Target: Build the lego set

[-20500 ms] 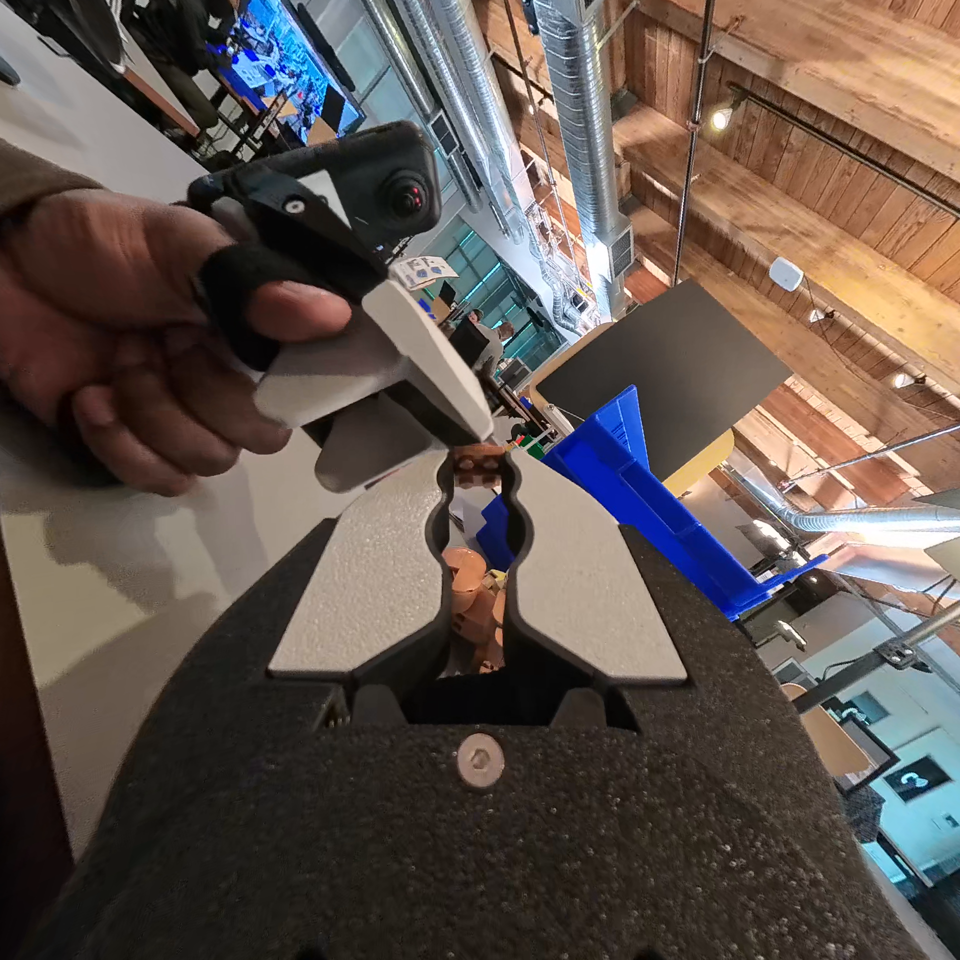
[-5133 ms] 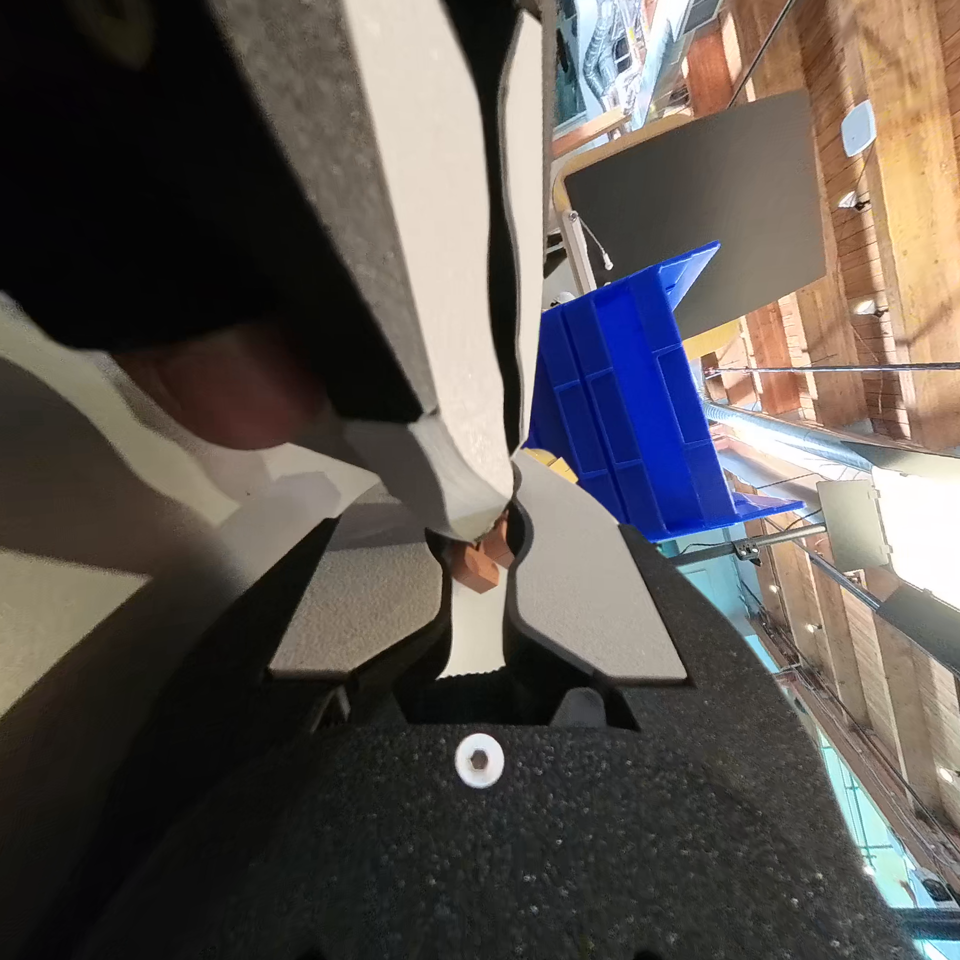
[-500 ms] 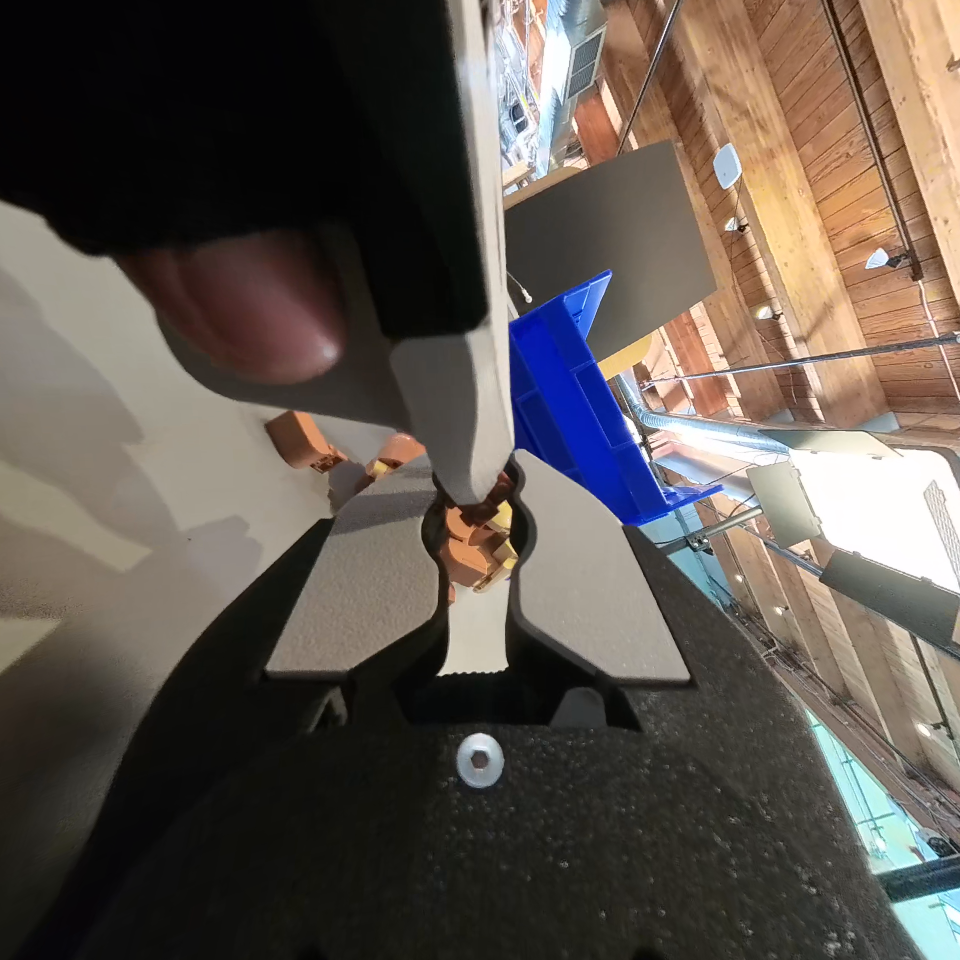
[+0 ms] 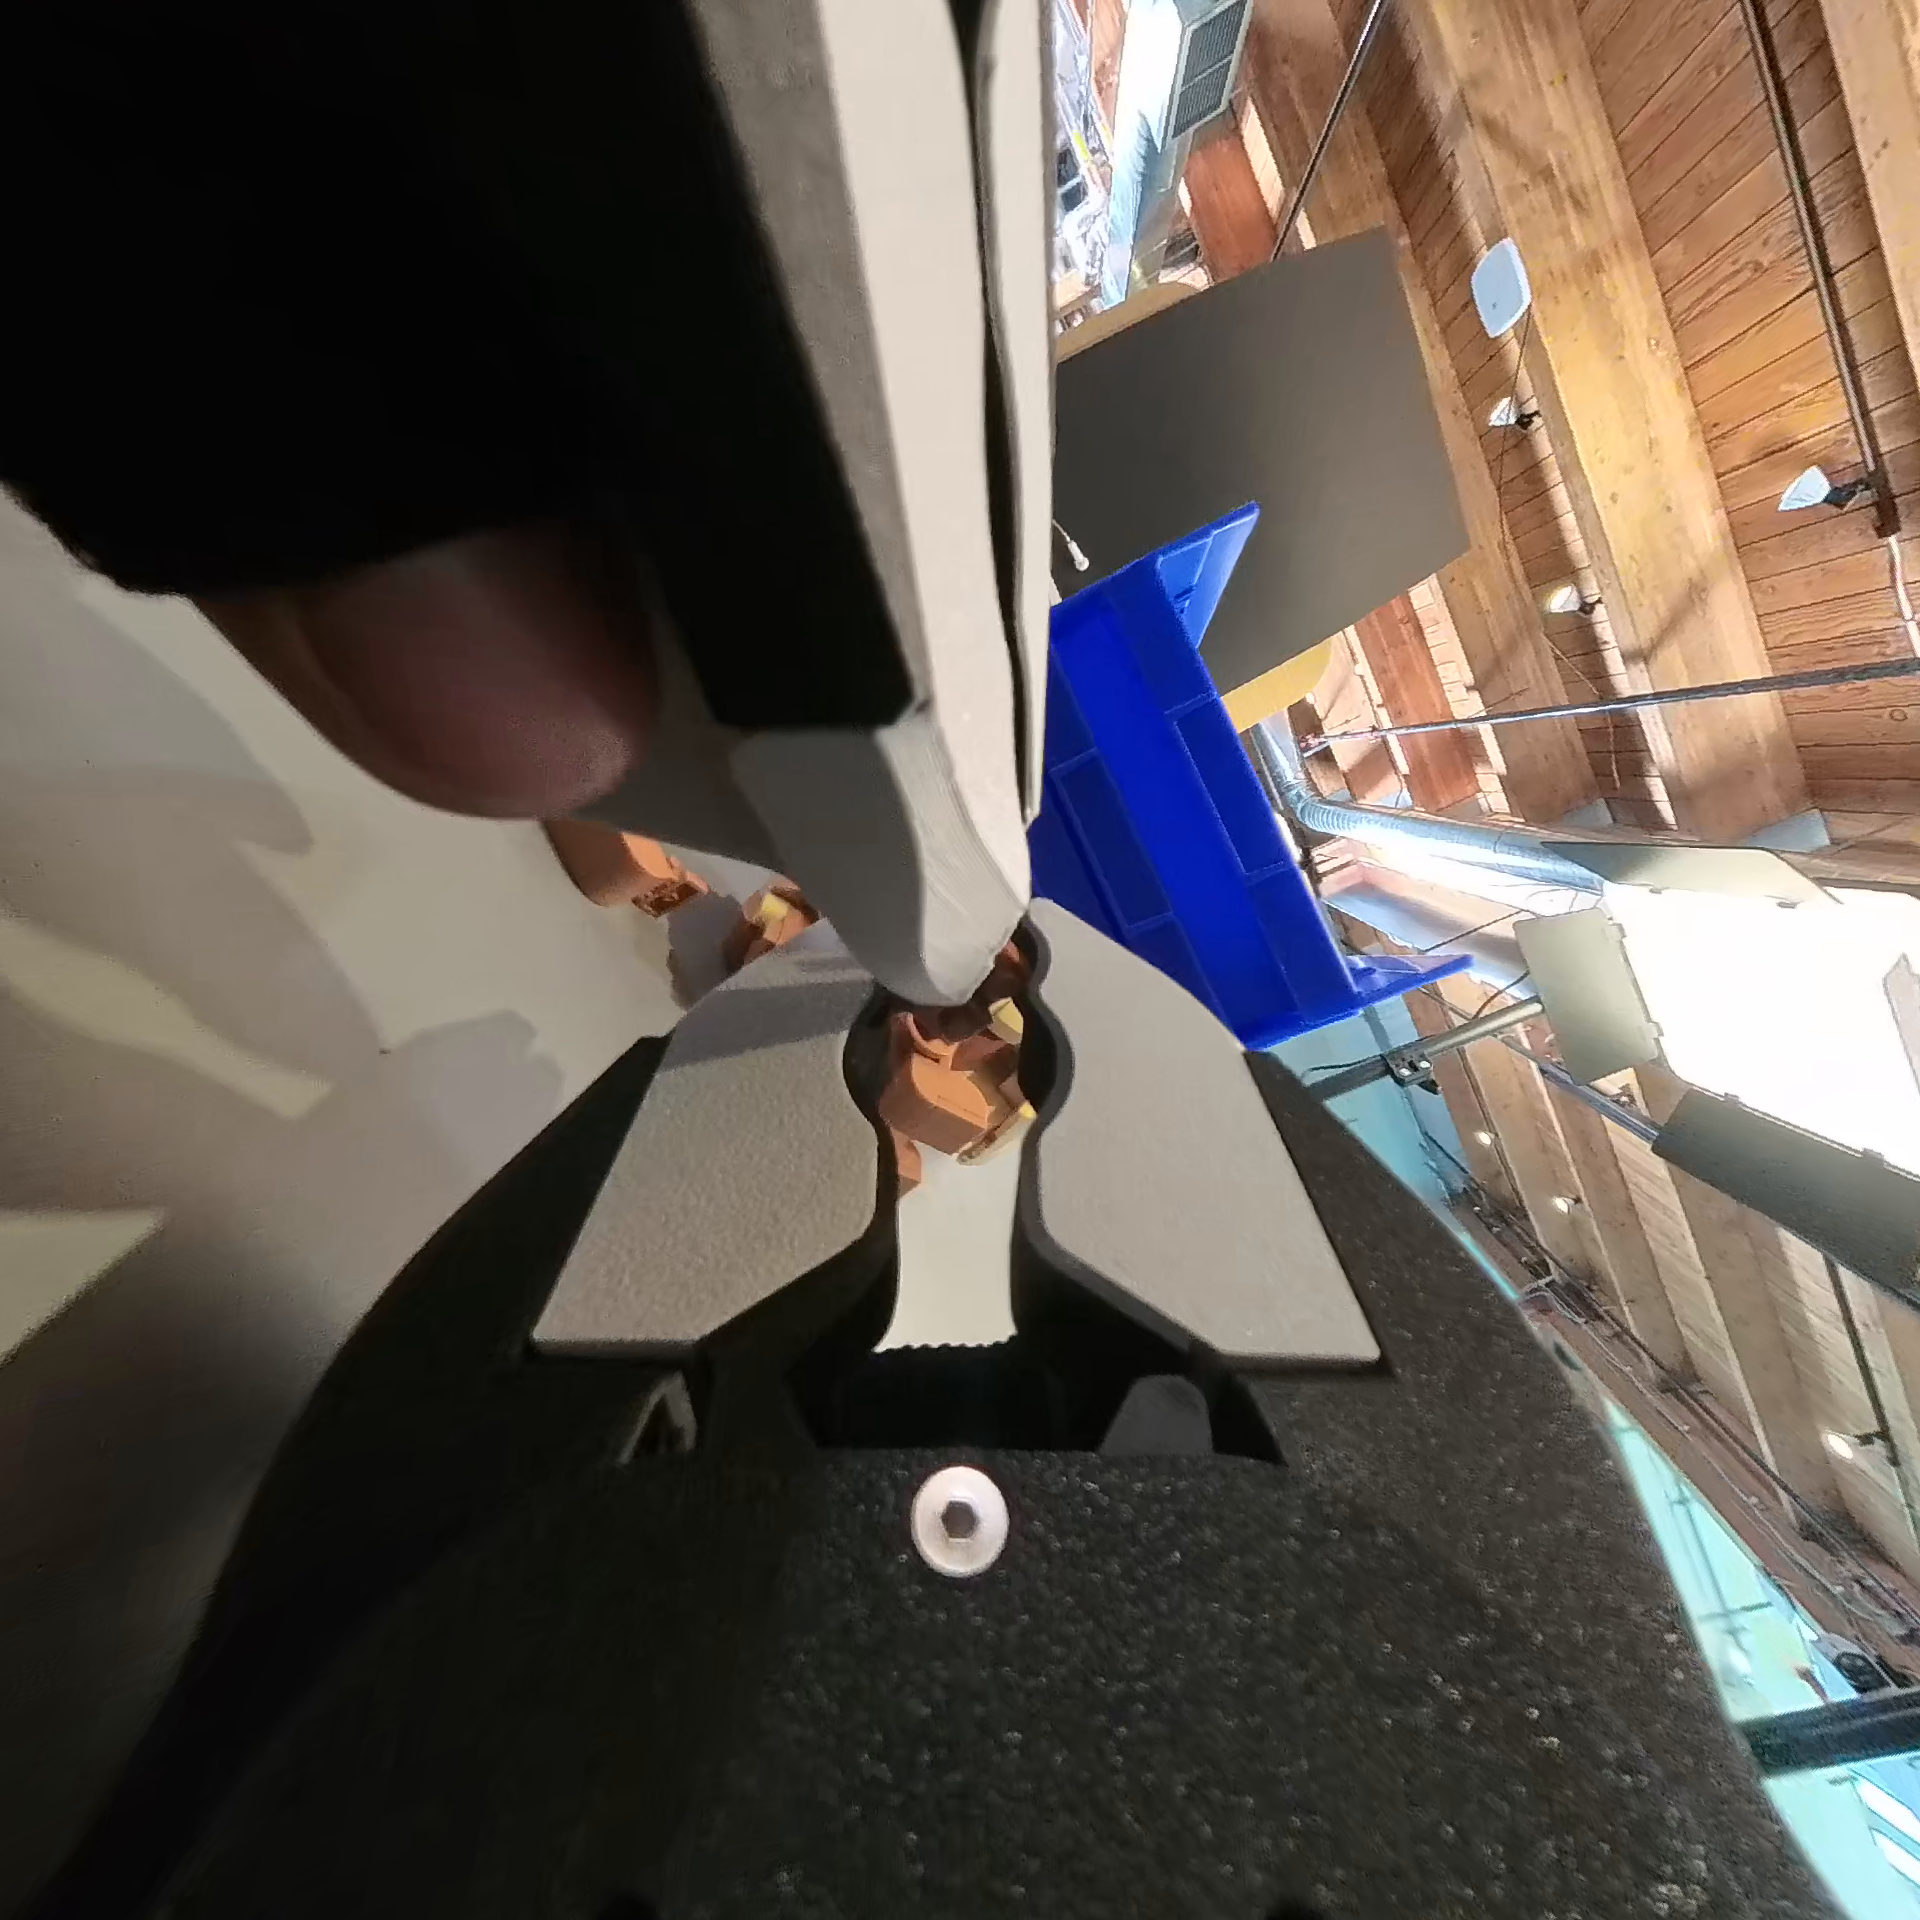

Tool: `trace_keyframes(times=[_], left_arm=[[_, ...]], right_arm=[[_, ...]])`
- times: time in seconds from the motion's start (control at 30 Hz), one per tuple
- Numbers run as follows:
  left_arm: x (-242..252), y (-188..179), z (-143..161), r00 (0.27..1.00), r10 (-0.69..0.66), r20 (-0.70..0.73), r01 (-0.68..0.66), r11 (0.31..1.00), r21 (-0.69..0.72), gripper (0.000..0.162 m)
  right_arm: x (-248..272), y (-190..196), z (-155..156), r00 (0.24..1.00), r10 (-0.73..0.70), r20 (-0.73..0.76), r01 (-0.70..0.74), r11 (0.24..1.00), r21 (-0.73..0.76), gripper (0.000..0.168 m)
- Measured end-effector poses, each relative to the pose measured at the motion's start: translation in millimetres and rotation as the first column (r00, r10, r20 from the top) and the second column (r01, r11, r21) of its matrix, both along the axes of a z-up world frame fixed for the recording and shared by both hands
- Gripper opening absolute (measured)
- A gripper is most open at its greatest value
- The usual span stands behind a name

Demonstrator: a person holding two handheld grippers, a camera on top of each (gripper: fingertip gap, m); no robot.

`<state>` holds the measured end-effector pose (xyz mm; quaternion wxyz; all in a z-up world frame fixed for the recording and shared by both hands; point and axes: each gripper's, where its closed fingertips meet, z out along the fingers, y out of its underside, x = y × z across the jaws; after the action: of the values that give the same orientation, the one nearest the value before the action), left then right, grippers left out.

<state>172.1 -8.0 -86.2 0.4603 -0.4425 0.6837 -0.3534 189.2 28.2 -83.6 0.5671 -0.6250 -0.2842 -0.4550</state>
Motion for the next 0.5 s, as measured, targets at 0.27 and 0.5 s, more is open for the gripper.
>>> trace_keyframes(times=[0.27, 0.5], left_arm=[[3.0, -2.3, 3.7, 0.999, 0.021, 0.043, -0.02, 1.0, -0.024, 0.013], [2.7, -1.8, 3.2, 0.998, 0.045, 0.036, -0.045, 0.999, 0.002, 0.014]], right_arm=[[3.5, -1.9, 5.4, 1.0, -0.015, -0.02, 0.016, 0.999, 0.032, 0.019], [5.2, -2.3, 7.6, 1.0, -0.025, -0.019, 0.026, 0.999, 0.045, 0.02]])
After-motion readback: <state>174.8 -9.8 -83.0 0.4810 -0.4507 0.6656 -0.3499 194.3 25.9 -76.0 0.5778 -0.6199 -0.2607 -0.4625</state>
